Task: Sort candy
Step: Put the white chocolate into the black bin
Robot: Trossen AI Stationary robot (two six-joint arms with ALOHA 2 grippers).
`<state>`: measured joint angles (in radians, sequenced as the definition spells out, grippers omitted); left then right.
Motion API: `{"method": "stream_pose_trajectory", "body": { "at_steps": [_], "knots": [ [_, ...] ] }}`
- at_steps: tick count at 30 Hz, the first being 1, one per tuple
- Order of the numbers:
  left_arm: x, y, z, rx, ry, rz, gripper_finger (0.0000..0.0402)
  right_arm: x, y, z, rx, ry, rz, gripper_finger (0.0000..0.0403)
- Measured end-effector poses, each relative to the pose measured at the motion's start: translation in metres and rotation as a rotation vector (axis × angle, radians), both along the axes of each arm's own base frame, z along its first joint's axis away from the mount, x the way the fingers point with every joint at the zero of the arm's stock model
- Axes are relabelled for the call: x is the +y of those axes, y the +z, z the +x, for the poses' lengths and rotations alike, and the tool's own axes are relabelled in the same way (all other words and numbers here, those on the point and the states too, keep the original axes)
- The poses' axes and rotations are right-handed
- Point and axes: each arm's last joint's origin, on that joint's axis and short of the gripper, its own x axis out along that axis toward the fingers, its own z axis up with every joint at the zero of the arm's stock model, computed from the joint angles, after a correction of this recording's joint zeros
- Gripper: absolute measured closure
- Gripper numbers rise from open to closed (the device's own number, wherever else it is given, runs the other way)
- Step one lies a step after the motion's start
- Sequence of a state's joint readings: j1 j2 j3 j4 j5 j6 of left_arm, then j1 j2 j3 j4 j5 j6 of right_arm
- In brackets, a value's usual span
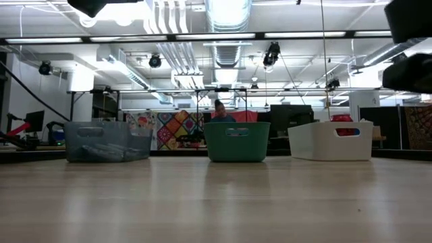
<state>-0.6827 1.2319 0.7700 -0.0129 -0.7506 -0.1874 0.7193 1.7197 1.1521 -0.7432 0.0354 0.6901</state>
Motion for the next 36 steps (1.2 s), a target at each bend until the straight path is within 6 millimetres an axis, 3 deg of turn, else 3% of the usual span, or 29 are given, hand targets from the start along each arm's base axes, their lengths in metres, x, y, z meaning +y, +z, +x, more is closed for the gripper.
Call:
{"method": "stream_pose_trajectory", "body": {
  "at_steps": [9, 17, 20, 26, 31, 36],
  "knots": [
    [-0.007, -0.013, 0.009, 0.021, 0.004, 0.014, 0.0325, 0.005, -0.032, 0.006, 0.083, 0.011, -0.087, 0.0235],
    [-0.015, -0.028, 0.020, 0.030, 0.004, 0.024, 0.0325, -0.001, -0.035, 0.010, 0.099, 0.044, -0.108, 0.0354],
    [-0.018, -0.035, 0.024, 0.029, 0.005, 0.024, 0.0325, -0.003, -0.029, 0.011, 0.080, 0.069, -0.099, 0.0386],
    [-0.027, -0.046, 0.035, -0.003, -0.003, 0.016, 0.0325, -0.015, -0.004, 0.014, 0.012, 0.032, -0.060, 0.0390],
    [-0.033, -0.053, 0.049, -0.082, -0.012, 0.021, 0.0325, -0.032, 0.026, 0.023, -0.211, -0.072, -0.126, 0.0391],
    [-0.015, -0.056, 0.067, -0.136, 0.097, -0.103, 0.0325, -0.046, 0.050, 0.036, -0.538, -0.186, -0.367, 0.0391]
  ]
}}
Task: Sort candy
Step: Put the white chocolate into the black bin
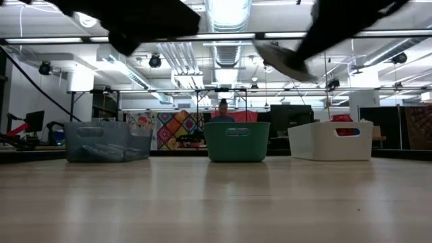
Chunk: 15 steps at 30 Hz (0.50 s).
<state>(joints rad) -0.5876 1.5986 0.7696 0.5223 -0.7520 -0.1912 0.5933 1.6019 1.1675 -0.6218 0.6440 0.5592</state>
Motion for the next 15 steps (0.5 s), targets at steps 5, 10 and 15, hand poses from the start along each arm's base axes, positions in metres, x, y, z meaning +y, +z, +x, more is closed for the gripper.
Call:
{"method": "stream_pose_trajectory", "body": {
  "at_steps": [5, 10, 15],
  "knots": [
    [0.021, -0.003, 0.014, -0.037, 0.103, -0.119, 0.0309, -0.007, 0.010, 0.011, -0.254, -0.179, -0.159, 0.0391],
    [0.031, 0.000, 0.020, -0.072, 0.136, -0.137, 0.0268, -0.011, 0.013, 0.023, -0.340, -0.224, -0.174, 0.0391],
    [0.035, 0.006, 0.024, -0.111, 0.118, -0.131, 0.0226, -0.012, 0.017, 0.032, -0.369, -0.180, -0.196, 0.0391]
  ]
}}
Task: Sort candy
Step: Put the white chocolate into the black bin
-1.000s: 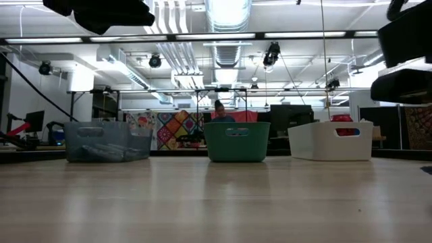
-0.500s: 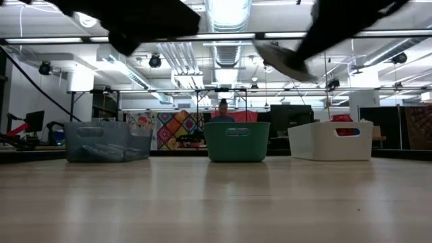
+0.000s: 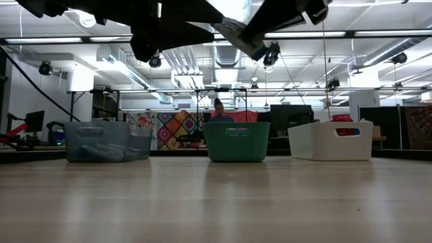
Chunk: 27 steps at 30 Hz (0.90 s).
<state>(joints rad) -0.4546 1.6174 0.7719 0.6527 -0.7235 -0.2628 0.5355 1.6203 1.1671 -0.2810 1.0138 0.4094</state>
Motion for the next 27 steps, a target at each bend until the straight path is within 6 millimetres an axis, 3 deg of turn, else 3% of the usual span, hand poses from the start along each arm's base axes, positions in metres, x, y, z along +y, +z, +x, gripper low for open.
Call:
{"method": "stream_pose_trajectory", "body": {
  "at_steps": [12, 17, 23, 27],
  "knots": [
    [0.011, 0.002, 0.005, -0.014, 0.029, 0.027, 0.0201, 0.001, 0.005, 0.007, -0.009, 0.062, -0.022, 0.0391],
    [0.010, -0.001, 0.004, 0.026, 0.024, 0.066, 0.0201, -0.003, -0.002, 0.007, 0.060, 0.131, 0.077, 0.0390],
    [0.008, -0.007, 0.001, 0.120, -0.085, 0.086, 0.0201, -0.017, -0.034, 0.005, 0.265, 0.276, 0.105, 0.0390],
    [0.003, -0.014, 0.003, 0.155, -0.243, 0.065, 0.0201, -0.038, -0.055, 0.002, 0.288, 0.356, 0.209, 0.0390]
  ]
}}
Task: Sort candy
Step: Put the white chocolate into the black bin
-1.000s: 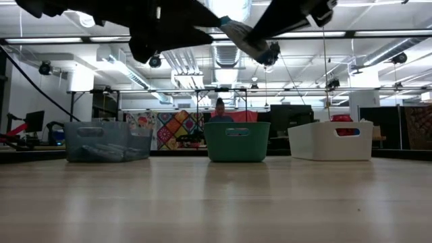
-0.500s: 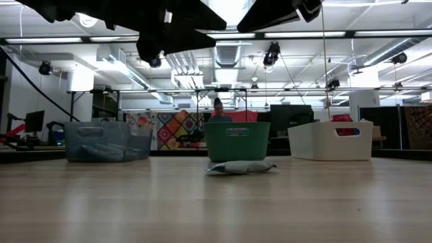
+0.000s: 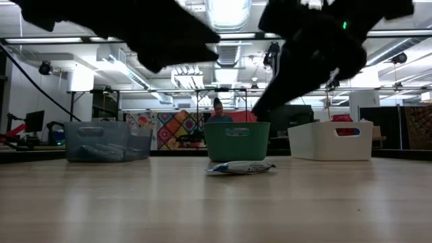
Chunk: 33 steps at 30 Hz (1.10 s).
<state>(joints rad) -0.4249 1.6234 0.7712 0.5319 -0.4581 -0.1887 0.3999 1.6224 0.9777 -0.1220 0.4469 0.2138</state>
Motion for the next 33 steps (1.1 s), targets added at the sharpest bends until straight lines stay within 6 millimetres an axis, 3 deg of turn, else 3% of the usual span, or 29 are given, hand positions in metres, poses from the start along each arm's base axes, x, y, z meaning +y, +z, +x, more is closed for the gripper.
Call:
{"method": "stream_pose_trajectory", "body": {
  "at_steps": [6, 15, 23, 30, 33],
  "knots": [
    [-0.003, -0.035, 0.012, 0.037, 0.010, 0.023, 0.0200, -0.016, -0.023, -0.008, -0.111, 0.051, 0.076, 0.0390],
    [0.005, -0.086, 0.032, -0.031, 0.078, -0.039, 0.0177, -0.018, -0.020, -0.010, -0.256, 0.051, 0.113, 0.0390],
    [0.007, -0.130, 0.032, 0.032, 0.121, -0.022, 0.0171, -0.017, -0.019, -0.010, -0.278, 0.050, 0.124, 0.0390],
    [0.008, -0.143, 0.031, 0.041, 0.162, -0.037, 0.0173, -0.017, -0.018, -0.009, -0.282, 0.048, 0.128, 0.0390],
    [0.008, -0.144, 0.031, 0.044, 0.167, -0.033, 0.0193, -0.017, -0.018, -0.009, -0.282, 0.048, 0.128, 0.0390]
  ]
}}
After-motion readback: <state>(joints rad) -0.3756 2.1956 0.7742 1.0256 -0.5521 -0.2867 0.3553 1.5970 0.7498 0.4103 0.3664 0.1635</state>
